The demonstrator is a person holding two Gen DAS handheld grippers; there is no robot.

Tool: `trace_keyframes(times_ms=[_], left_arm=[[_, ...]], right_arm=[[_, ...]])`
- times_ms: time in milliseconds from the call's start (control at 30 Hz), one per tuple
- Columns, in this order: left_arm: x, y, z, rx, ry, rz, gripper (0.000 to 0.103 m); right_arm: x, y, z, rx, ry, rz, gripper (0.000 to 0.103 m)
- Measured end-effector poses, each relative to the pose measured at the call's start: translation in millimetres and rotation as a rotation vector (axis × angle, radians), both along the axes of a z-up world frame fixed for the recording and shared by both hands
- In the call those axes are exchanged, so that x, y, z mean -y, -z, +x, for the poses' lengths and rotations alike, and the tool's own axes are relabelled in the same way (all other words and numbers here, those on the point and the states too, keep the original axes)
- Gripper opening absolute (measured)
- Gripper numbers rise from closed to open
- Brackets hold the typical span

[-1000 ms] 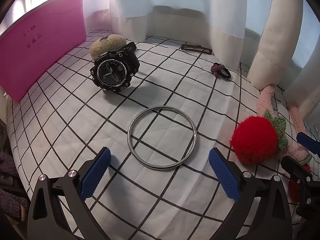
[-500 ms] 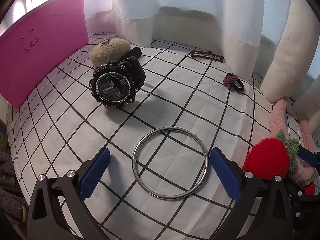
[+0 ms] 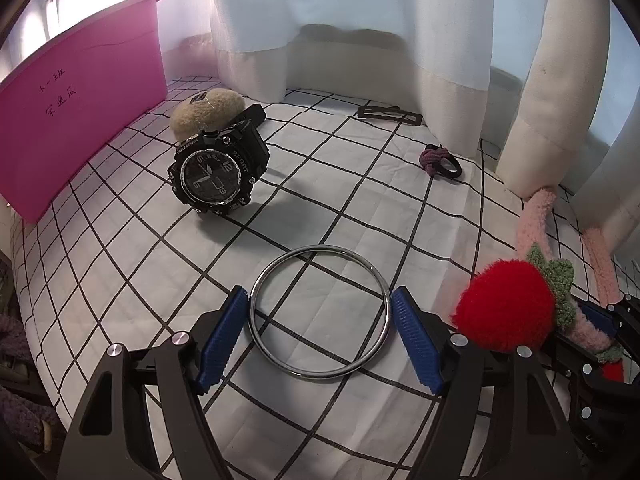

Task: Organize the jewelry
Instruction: 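Grasp the silver bangle with the left tool while the right tool grasps the pink pompom headband, then carry the bangle and headband over the pink tub and open both tools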

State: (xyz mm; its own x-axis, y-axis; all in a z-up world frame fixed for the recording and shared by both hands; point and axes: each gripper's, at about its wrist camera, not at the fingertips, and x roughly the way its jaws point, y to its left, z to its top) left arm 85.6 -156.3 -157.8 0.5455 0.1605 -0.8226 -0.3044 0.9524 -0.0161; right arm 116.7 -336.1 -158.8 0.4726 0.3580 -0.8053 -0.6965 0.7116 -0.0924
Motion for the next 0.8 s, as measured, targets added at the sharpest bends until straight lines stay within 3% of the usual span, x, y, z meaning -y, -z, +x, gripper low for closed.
trace_keyframes(times_ms=[167,433,800], left_arm=[[1.4,-2.8,-4.5,0.016,0.005,-0.016,0.071],[-5.3,-18.5,-21.3,0.039,-0.01,-0.044,0.071],[-19.1,-72.7,-42.8,0.084,-0.042,-0.06,0.071]], right_arm=[[1.1,-1.4,-1.5,-0.016,-0.009,0.022,0.013],[6.7,-18.6,-5.3,-0.052,-0.002,0.131,0.012],[-10.2,-71.1,-24.2,-0.045,-0.057,0.185,0.012]])
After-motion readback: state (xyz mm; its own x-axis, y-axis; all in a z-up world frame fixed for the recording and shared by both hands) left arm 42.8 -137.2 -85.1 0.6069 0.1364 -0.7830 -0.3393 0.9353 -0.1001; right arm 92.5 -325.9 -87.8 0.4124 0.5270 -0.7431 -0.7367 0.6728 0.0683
